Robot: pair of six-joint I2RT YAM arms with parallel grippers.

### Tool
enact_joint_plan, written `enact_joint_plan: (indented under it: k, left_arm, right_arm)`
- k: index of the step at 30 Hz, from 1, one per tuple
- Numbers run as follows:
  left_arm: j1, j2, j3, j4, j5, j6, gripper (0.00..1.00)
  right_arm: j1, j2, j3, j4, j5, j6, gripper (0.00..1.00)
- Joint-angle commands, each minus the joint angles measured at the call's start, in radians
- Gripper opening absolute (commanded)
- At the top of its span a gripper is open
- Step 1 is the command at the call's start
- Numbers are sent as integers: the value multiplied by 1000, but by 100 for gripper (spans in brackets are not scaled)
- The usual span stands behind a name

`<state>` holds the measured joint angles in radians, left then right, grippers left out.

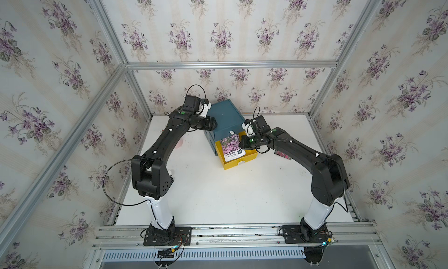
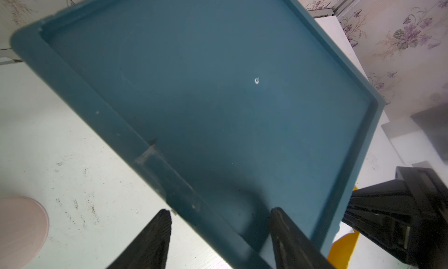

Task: Take the seed bags out of the drawer
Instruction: Pick up the seed packet from the drawer, then place the seed packet at the center of the board.

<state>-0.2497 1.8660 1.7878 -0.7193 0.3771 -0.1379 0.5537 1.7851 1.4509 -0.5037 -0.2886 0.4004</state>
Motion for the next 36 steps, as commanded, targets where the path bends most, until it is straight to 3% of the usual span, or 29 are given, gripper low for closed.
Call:
enact_joint_plan:
  k: [1, 36]
  left_arm:
    - [0, 16, -5, -147, -43, 36, 68]
    - [-1, 18, 0, -157, -24, 41, 68]
  right_arm:
    - [-1, -19, 9, -10, -9, 9, 0]
    - [-114, -319, -108, -146, 3, 45, 0]
